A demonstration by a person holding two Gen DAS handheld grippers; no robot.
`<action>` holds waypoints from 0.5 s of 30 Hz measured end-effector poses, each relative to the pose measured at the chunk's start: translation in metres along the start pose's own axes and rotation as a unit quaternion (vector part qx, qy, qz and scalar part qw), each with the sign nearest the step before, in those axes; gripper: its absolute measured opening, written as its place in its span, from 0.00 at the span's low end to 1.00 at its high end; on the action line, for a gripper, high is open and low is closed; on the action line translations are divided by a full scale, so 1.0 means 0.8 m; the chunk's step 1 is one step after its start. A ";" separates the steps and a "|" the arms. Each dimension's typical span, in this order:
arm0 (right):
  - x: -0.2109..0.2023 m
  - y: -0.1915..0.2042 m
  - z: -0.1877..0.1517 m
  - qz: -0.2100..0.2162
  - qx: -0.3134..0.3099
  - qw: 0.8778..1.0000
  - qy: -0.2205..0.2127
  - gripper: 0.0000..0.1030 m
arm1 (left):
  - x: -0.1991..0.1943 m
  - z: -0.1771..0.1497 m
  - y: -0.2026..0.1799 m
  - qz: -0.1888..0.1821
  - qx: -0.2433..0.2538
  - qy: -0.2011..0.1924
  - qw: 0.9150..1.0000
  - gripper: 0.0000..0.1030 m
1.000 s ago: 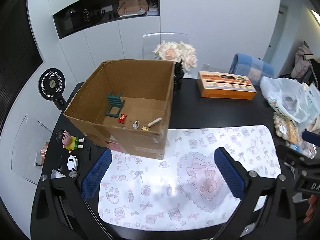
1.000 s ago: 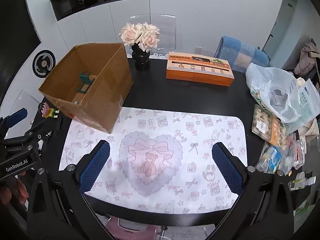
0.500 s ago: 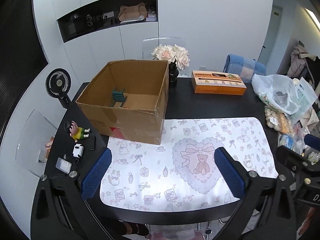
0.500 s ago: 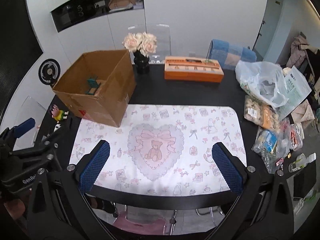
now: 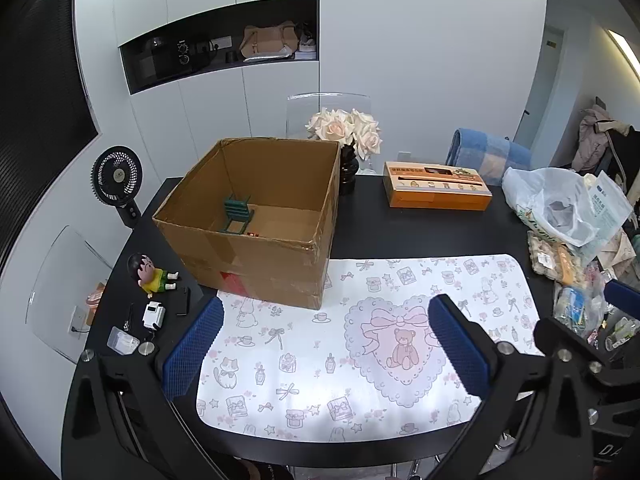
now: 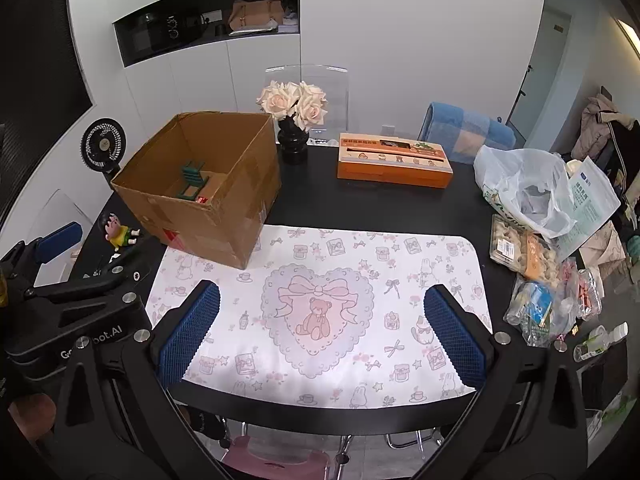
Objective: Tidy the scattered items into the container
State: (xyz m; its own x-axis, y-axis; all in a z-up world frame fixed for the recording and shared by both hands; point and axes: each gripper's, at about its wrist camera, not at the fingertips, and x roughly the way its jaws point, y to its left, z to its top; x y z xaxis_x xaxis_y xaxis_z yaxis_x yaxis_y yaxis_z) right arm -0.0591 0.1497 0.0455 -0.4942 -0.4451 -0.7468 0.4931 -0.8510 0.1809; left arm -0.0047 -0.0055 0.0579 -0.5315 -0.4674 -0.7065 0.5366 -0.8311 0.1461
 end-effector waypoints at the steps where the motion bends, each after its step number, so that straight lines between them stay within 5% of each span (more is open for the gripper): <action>1: 0.002 0.000 0.002 -0.001 0.001 1.000 0.001 1.00 | 0.001 0.001 0.000 0.000 0.000 0.001 1.000 0.99; 15: 0.031 -0.024 0.012 -0.015 0.025 0.999 0.022 1.00 | 0.000 0.007 0.010 -0.005 -0.003 0.006 1.000 0.99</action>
State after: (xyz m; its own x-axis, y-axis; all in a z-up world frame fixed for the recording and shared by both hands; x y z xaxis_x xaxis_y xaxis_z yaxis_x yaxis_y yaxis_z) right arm -0.0877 0.1521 0.0292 -0.4759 -0.4073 -0.7795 0.4417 -0.8771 0.1886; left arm -0.0038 -0.0139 0.0633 -0.5292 -0.4562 -0.7154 0.5356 -0.8335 0.1353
